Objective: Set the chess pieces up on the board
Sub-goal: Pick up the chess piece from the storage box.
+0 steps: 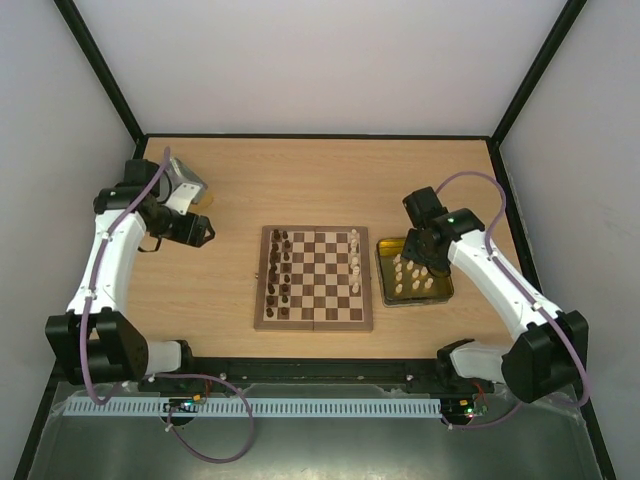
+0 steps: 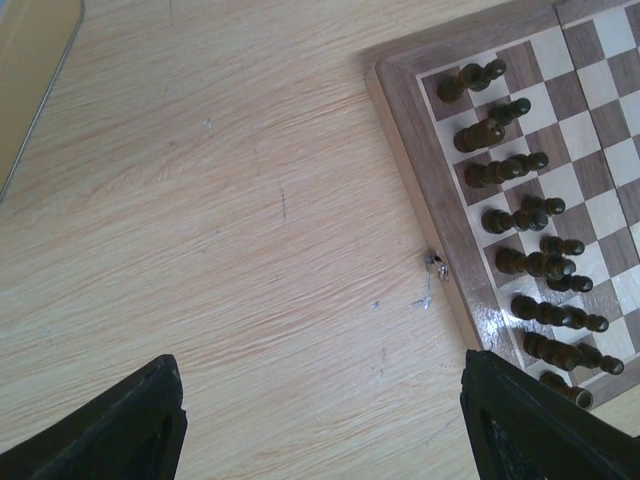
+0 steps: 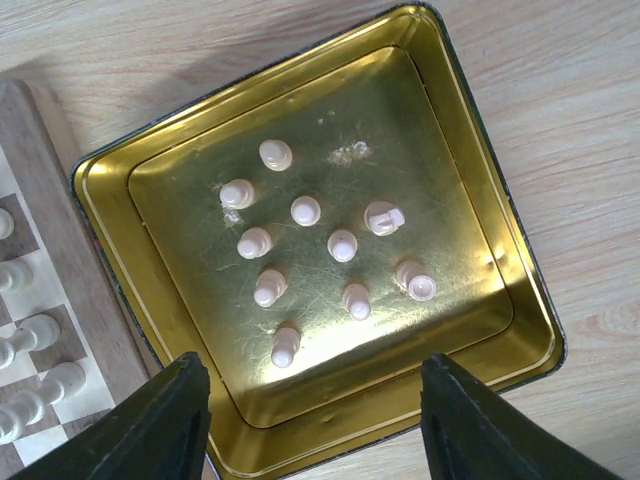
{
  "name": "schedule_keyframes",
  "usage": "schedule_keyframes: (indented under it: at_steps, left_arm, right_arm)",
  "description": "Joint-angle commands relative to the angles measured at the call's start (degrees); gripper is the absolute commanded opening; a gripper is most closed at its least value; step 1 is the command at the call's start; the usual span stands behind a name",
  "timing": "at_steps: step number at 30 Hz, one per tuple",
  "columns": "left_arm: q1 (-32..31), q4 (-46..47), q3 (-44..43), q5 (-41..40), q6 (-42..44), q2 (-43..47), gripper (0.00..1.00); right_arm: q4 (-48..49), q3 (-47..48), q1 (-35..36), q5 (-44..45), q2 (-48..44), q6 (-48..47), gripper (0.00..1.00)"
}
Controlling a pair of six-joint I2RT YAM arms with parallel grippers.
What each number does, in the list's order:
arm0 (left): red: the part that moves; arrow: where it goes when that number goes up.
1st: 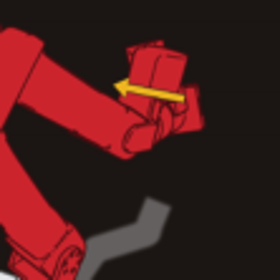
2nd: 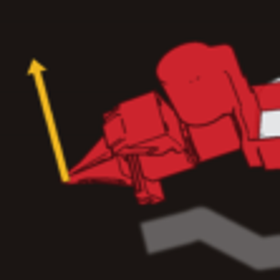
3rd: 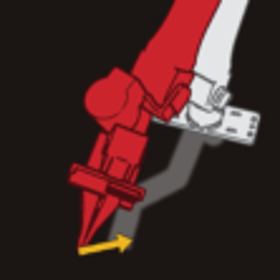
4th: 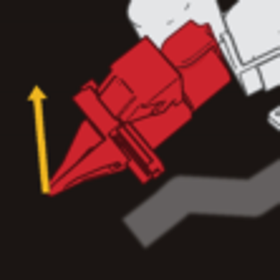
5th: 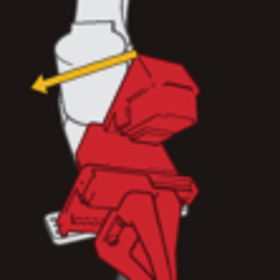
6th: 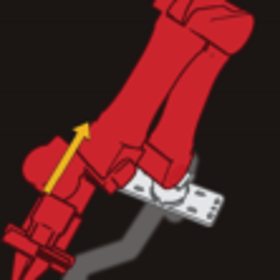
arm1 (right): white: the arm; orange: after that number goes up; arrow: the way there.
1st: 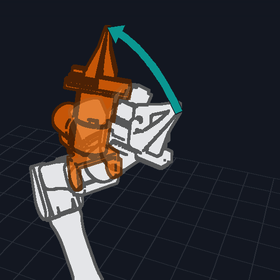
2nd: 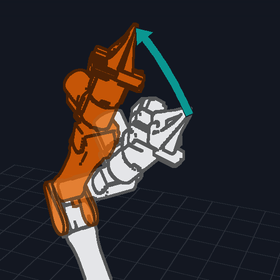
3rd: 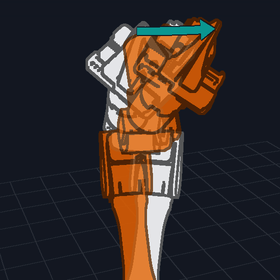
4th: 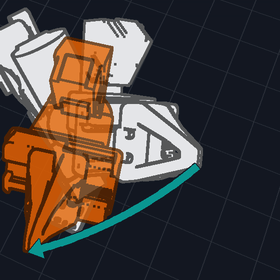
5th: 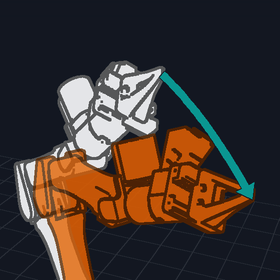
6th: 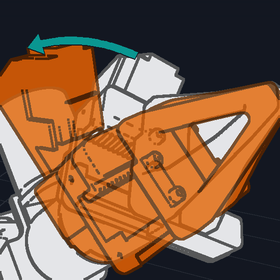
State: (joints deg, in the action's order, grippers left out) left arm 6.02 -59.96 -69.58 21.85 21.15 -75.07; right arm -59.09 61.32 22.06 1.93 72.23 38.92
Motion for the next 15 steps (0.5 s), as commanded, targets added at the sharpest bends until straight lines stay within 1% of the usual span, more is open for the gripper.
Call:
schedule_keyframes:
  at_steps: [1, 3, 6, 10, 11, 15]
  left_arm:
    - [-0.40, -1.48, -2.19, 0.50, -1.57, -2.93, 0.75]
    - [-0.44, -1.32, -1.97, 1.99, -1.57, -4.26, 0.75]
    - [-1.50, -0.72, -1.86, 2.33, -1.36, -5.57, 0.75]
    - [-2.69, 1.95, -0.99, 2.07, -1.91, -7.25, 0.75]
    - [-2.75, 2.76, -0.73, 1.87, -2.67, -7.67, 0.75]
    - [-2.77, 6.08, 1.11, 2.73, -4.55, -8.15, 0.75]
  right_arm:
    - [3.75, -2.48, -0.97, 0.26, -1.16, 0.26, 0.54]
    - [4.57, -1.97, -1.46, 0.45, -0.44, -0.06, 0.52]
    - [4.73, -0.39, -2.99, 3.27, 0.12, 0.30, 0.52]
    - [6.60, -2.36, -4.92, 4.39, -1.52, 2.01, 0.52]
    - [6.40, -3.14, -5.73, 4.05, -1.14, 2.27, 0.52]
    - [5.20, -4.97, -7.41, -1.90, 2.54, 0.31, 0.49]
